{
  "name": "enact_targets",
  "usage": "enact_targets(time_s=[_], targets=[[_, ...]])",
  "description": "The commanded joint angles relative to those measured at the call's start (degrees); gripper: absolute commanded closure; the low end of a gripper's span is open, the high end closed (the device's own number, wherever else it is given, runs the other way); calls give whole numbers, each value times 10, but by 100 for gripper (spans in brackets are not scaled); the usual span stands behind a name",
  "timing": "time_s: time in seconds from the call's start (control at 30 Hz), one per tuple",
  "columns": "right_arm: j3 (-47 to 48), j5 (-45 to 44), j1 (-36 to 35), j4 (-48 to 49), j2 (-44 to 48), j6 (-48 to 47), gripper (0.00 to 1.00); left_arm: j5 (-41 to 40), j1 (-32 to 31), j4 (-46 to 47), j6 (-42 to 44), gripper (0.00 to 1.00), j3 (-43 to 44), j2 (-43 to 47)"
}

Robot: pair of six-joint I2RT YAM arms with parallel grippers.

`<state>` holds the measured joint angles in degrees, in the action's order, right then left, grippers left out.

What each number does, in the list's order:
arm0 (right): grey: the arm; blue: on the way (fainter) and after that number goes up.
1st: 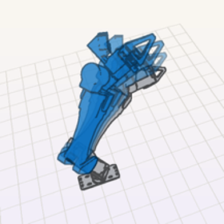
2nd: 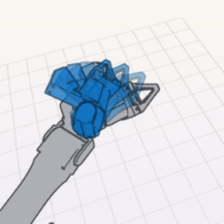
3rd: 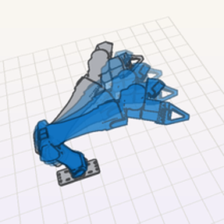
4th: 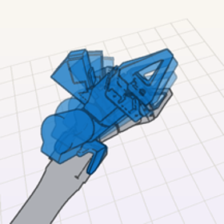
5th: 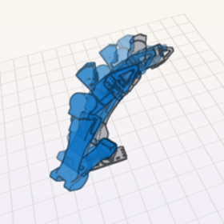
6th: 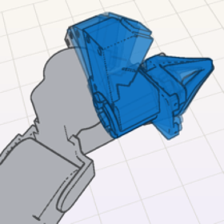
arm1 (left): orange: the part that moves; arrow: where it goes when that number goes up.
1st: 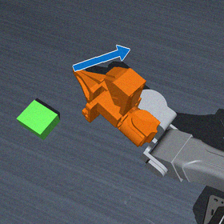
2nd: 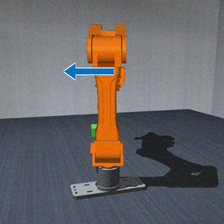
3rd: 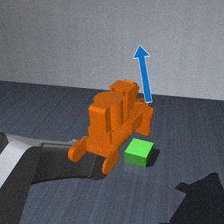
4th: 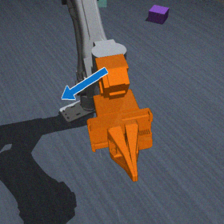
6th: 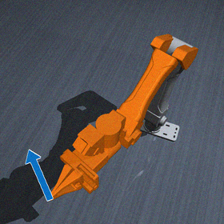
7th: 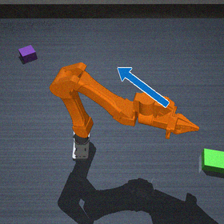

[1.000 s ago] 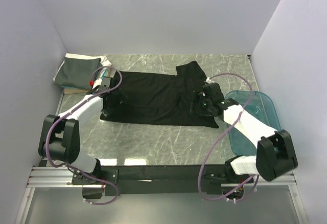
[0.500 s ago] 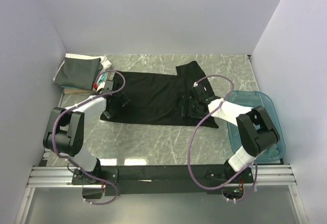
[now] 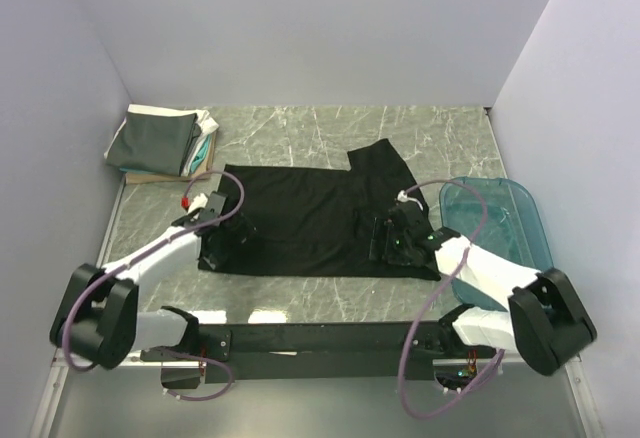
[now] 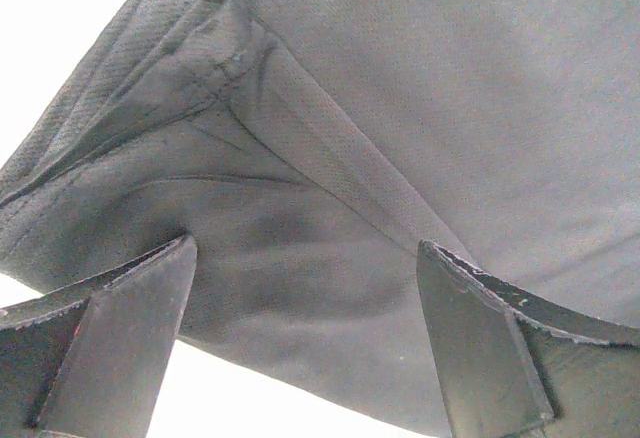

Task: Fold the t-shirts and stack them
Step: Fold the tshirt

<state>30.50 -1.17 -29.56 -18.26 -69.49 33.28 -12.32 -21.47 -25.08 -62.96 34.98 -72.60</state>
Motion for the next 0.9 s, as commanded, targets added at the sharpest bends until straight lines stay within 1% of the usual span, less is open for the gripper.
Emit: enact_targets(time_s=[0.0,0.03,0.07,0.1,0.13,0.3,0.37,0.47,0.57,0.63,0.73,0.77,0.8,0.87], targets=[[-33,51,-21,-63,40,42,9,8,-29,-140,-66,1,-35,29],[-33,43,-27,-70,48,47,9,-6,-46,-163,-91,1,-34,44],[-34,27,-35,-78,54,51,9,-23,-51,-181,-99,1,-32,49],[-33,19,-37,-98,65,58,9,-28,-55,-212,-103,1,-30,53],[-33,15,-37,-106,70,61,9,-30,-57,-223,-116,0,-32,59],[-54,18,-37,-121,101,81,9,11,-68,-225,-139,1,-78,89],[-59,20,-39,-121,102,82,9,13,-75,-230,-151,0,-86,112],[-48,13,-43,-128,106,83,9,19,-87,-245,-164,1,-86,143],[-25,-30,-46,-139,123,76,9,4,-92,-257,-161,1,-70,166],[15,-68,-46,-160,133,64,9,-21,-92,-264,-147,0,-28,171],[59,-89,-46,-170,151,45,8,-52,-92,-275,-123,1,48,164],[82,-92,-46,-165,156,37,8,-85,-92,-279,-118,0,68,160],[94,-95,-46,-159,165,27,8,-109,-91,-292,-117,0,109,155],[121,-112,-46,-154,172,18,7,-167,-90,-290,-111,0,157,134]])
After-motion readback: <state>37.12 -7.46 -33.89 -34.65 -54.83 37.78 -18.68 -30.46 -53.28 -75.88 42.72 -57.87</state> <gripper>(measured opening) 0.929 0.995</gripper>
